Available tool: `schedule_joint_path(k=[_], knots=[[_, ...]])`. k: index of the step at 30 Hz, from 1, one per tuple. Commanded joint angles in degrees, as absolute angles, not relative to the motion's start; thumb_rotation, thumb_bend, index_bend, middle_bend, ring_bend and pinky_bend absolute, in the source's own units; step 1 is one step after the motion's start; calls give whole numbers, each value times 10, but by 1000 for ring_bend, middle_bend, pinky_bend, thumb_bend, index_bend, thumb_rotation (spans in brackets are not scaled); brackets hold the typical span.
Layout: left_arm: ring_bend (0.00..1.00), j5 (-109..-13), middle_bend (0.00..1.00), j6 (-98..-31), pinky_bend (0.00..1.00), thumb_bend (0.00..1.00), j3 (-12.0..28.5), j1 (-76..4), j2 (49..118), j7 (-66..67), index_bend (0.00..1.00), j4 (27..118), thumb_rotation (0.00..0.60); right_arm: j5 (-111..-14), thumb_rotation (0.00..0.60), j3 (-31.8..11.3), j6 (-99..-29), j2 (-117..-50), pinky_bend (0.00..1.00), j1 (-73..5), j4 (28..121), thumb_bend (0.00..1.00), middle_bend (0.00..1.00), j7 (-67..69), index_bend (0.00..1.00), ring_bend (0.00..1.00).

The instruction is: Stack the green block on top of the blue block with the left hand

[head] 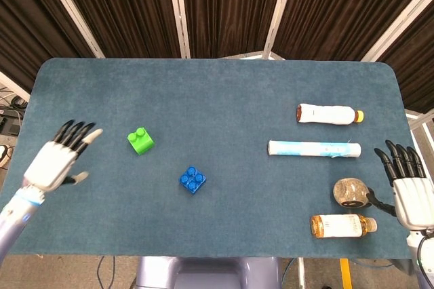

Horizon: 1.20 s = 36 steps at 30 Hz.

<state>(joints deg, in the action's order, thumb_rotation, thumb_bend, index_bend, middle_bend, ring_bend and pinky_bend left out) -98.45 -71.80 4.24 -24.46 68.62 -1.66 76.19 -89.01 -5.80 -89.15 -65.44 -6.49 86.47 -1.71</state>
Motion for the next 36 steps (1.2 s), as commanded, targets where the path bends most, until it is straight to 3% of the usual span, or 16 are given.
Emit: schedule_joint_path(k=[1, 11, 36], knots=[[0, -1004, 0, -643, 0, 0, 60, -315, 732, 9, 6, 691, 600, -873, 600, -64, -881, -661, 0, -68, 862, 0, 0, -37, 92, 0], [7, -1043, 86, -568, 0, 0, 34, -408, 806, -23, 110, 576, 600, -827, 600, -76, -854, -676, 0, -72, 846, 0, 0, -67, 92, 0], [83, -1038, 163, -529, 53, 1, -21, -483, 973, -134, 201, 318, 600, -781, 600, -88, -830, -687, 0, -75, 819, 0, 0, -79, 92, 0]])
